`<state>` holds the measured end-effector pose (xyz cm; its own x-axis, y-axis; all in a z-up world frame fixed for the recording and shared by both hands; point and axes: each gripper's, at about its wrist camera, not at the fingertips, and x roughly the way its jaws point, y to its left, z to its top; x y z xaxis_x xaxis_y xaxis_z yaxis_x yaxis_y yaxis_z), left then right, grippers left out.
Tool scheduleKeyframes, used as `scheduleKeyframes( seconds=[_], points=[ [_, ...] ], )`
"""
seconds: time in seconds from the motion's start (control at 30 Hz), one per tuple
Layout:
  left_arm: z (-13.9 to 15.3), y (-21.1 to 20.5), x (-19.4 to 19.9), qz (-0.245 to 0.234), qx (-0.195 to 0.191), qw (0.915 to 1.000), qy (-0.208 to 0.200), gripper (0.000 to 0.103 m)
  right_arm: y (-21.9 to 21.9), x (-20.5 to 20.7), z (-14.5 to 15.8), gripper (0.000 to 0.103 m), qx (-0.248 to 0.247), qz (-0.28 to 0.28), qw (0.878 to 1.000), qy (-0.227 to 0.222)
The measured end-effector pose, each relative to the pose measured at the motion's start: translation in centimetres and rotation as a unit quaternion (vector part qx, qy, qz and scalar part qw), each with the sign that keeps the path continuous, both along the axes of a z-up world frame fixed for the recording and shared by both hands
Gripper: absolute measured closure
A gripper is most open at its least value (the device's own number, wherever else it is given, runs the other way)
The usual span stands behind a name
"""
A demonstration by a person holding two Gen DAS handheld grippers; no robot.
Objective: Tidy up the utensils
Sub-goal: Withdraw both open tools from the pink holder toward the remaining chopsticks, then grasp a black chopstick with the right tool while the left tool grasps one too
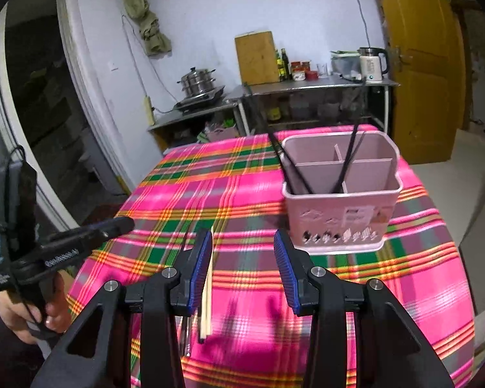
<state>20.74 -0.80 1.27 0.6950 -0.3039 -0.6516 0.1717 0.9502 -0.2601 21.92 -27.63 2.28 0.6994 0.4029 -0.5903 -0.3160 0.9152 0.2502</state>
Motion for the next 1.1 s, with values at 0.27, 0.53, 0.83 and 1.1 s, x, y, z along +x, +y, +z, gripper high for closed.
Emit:
scheduleKeyframes(
  seconds=[0.27,0.53,0.83,1.1],
  points=[
    [-5.8,1.5,1.3,0.027,-0.005,0.9974,0.067,0.093,2.2,0.3,-2.6,0.071,-0.007,0.028,0.999,0.029],
    [-9.0,2.0,2.8,0.043,-0.011,0.9943,0.097,0.089,4.0,1.1,-4.9,0.079,-0.015,0.047,0.997,0.052],
    [-10.9,1.4,4.8,0.049,-0.003,0.9924,0.113,0.087,5.0,2.1,-6.6,0.079,-0.018,0.056,0.996,0.072],
    [-10.8,1.3,4.8,0.044,0.037,0.9931,0.103,0.094,6.3,2.9,-7.2,0.079,-0.021,0.067,0.994,0.08]
  ],
)
